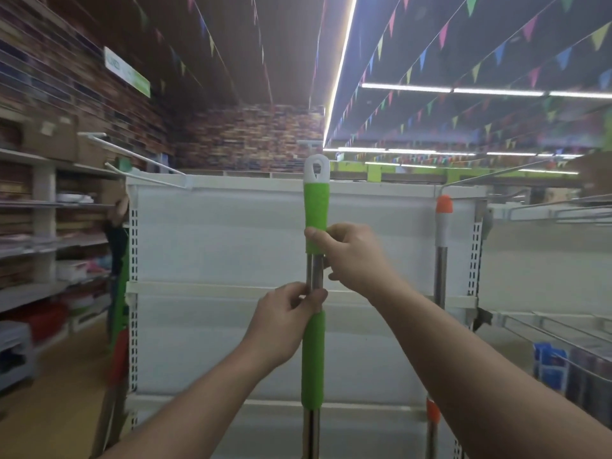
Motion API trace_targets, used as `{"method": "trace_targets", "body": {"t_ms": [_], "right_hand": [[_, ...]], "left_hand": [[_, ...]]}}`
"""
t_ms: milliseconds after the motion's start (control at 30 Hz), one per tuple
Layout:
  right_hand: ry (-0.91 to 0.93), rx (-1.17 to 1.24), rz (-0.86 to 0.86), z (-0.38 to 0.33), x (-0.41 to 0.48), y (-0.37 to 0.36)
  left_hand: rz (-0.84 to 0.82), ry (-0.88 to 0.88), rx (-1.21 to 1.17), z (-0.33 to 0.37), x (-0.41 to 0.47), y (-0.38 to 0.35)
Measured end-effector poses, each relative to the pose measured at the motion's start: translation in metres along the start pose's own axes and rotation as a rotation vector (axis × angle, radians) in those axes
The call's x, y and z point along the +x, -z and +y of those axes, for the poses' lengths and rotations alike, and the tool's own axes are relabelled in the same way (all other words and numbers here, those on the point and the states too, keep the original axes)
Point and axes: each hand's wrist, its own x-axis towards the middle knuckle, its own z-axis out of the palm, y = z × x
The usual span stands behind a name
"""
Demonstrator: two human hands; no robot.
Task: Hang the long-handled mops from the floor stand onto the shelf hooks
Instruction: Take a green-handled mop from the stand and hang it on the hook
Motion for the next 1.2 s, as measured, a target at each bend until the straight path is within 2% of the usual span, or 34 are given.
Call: {"method": "trace_targets", "body": {"t_ms": [167, 467, 767, 1200], "right_hand": [[-0.025, 0.004, -0.012, 0.002, 0.010, -0.002], [0.063, 0.040, 0.003, 0.013, 0.012, -0.010], [0.047, 0.031, 0.005, 0.025, 0.025, -0.026], [-0.020, 0.003, 0.004, 0.051, 0.046, -0.033]], "left_hand": [[0.018, -0.032, -0.040, -0.006, 0.005, -0.003], [0.092, -0.092, -0.119, -0.016, -0.001, -0.001], [0.046, -0.060, -0.163, -0.036, 0.014, 0.000], [0.036, -0.067, -0.093, -0.062, 0.039, -0.016]]}}
